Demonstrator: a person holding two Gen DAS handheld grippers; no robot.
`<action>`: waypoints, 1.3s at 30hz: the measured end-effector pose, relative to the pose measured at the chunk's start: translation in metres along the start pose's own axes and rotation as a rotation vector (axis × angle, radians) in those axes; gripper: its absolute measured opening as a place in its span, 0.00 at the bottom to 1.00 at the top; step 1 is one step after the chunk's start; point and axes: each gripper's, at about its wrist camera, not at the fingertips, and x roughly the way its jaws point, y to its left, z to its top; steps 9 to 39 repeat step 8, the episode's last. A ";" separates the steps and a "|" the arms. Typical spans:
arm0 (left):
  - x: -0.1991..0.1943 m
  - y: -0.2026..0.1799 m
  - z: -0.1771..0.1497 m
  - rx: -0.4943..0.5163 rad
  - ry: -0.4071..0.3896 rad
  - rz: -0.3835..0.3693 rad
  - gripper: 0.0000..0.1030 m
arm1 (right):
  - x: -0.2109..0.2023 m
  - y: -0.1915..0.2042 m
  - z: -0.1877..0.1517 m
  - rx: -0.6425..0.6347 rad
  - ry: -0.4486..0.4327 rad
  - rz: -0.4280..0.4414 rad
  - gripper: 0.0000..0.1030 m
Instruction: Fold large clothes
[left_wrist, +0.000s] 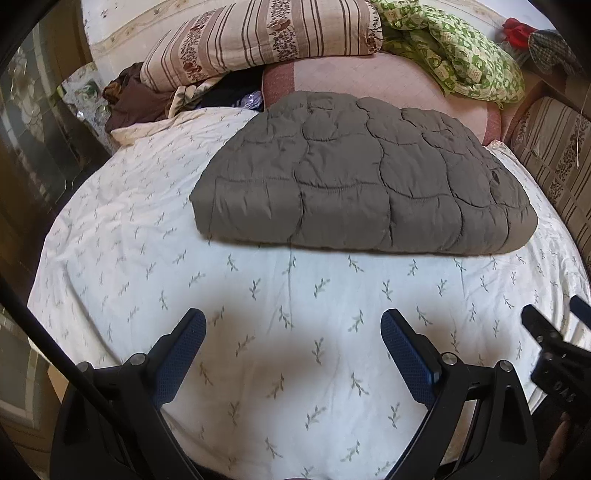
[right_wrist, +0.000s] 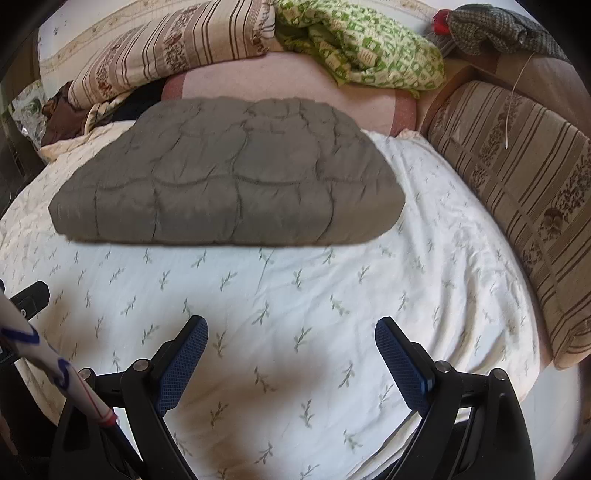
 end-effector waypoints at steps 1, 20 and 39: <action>0.001 0.000 0.002 0.004 0.000 -0.001 0.92 | 0.000 0.000 0.003 -0.001 -0.006 -0.003 0.92; 0.011 0.005 0.004 -0.012 0.013 -0.031 0.92 | 0.007 0.006 0.012 -0.006 0.006 0.020 0.93; 0.011 0.005 0.004 -0.012 0.013 -0.031 0.92 | 0.007 0.006 0.012 -0.006 0.006 0.020 0.93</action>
